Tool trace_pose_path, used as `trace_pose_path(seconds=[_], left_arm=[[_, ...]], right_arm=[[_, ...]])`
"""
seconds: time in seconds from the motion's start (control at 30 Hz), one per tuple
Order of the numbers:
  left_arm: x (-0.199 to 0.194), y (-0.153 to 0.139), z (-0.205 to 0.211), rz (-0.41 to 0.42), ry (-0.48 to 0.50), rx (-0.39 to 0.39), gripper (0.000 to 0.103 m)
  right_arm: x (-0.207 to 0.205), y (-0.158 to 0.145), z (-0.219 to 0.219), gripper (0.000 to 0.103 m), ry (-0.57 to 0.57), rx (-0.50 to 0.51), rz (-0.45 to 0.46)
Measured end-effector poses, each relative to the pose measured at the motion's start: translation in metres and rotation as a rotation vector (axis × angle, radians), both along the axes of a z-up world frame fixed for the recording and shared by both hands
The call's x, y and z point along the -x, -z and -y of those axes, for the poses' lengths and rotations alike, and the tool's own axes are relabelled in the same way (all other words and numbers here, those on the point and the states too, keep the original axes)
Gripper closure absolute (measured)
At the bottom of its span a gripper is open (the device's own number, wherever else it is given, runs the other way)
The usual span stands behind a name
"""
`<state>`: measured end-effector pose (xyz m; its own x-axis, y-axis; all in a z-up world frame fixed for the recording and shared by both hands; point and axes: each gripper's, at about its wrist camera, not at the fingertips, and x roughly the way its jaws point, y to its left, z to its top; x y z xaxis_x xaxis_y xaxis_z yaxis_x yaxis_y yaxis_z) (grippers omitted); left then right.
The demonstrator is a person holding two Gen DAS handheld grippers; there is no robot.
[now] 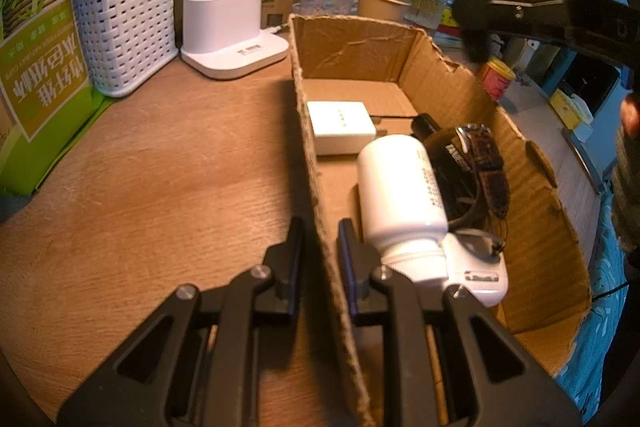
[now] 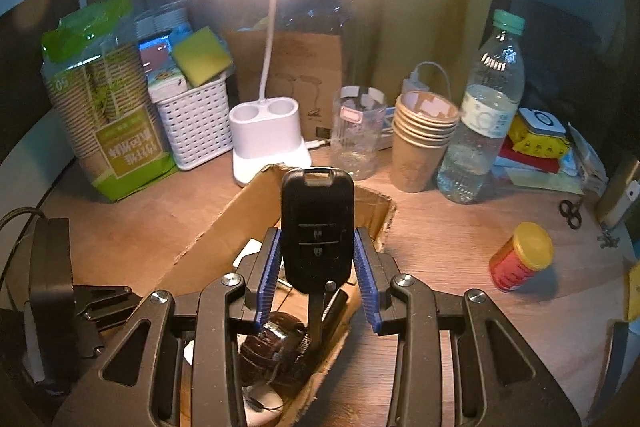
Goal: Organize rigid objects
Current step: 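Lower the car key into the box and open the right tool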
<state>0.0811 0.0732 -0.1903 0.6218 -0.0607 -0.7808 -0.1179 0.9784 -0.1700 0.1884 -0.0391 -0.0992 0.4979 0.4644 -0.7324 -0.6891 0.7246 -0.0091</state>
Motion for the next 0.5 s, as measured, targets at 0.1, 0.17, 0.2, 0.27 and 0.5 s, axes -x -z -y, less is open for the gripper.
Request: trace_pose_path(seconds=[0.1,0.17,0.2,0.27,0.5], left_arm=[[0.0,0.0,0.0,0.0,0.0,0.0,0.085],[0.0,0.0,0.0,0.0,0.0,0.0,0.085],[0.0,0.0,0.0,0.0,0.0,0.0,0.085],[0.0,0.0,0.0,0.0,0.0,0.0,0.085],[0.0,0.0,0.0,0.0,0.0,0.0,0.085]], right_arm=[[0.0,0.006,-0.004,0.065,-0.011,0.013,-0.012],[0.001,0.009,-0.007,0.065,-0.017,0.018,-0.019],[0.001,0.011,-0.008,0.065,-0.02,0.022,-0.024],[0.0,0.014,-0.01,0.065,-0.024,0.029,-0.034],[-0.002,0.02,-0.012,0.065,-0.029,0.042,-0.056]])
